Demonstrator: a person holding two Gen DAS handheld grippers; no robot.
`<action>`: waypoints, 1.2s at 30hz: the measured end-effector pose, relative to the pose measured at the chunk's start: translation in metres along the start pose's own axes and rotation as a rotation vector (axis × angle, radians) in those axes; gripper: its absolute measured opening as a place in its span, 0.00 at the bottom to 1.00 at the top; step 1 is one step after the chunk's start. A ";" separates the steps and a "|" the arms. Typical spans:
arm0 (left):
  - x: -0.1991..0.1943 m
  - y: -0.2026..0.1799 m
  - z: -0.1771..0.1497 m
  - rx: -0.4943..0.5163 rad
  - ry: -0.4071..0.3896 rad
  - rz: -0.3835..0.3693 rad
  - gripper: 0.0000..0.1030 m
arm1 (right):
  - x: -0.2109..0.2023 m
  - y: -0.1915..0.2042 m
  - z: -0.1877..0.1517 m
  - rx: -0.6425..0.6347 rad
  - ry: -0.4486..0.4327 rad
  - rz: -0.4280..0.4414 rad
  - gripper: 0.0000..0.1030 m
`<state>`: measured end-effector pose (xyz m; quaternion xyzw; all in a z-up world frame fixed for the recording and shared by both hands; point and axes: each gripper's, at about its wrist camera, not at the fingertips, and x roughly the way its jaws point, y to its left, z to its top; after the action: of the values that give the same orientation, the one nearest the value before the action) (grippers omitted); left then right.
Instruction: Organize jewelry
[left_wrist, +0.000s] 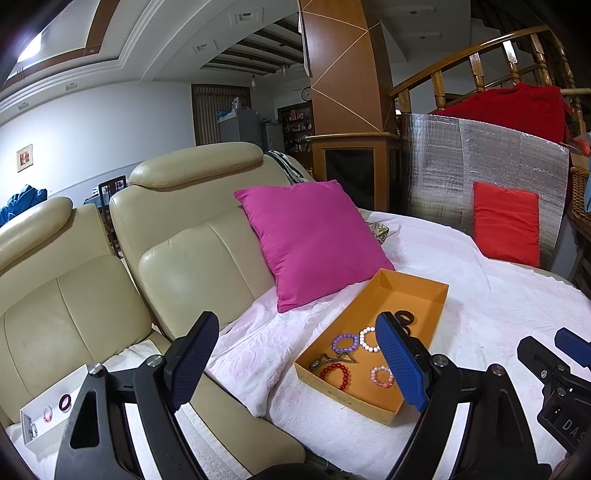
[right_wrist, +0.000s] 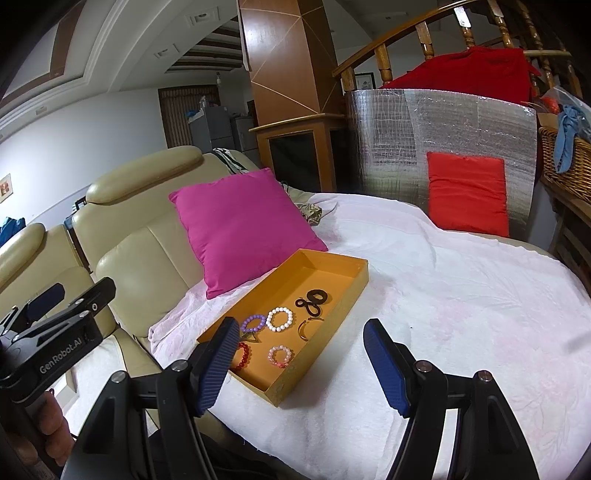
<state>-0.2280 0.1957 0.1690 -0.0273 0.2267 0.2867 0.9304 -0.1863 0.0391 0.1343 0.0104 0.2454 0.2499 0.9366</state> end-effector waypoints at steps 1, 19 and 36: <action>0.000 0.000 0.000 -0.001 0.001 0.000 0.84 | 0.000 0.000 0.000 -0.001 0.000 0.000 0.71; 0.003 0.006 0.001 -0.014 -0.003 0.001 0.84 | 0.002 0.007 0.007 -0.010 -0.008 -0.001 0.71; 0.019 0.007 0.004 -0.022 0.010 0.001 0.84 | 0.023 0.012 0.016 -0.025 0.016 -0.015 0.71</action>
<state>-0.2167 0.2119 0.1648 -0.0386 0.2280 0.2896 0.9288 -0.1674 0.0620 0.1396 -0.0049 0.2498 0.2459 0.9365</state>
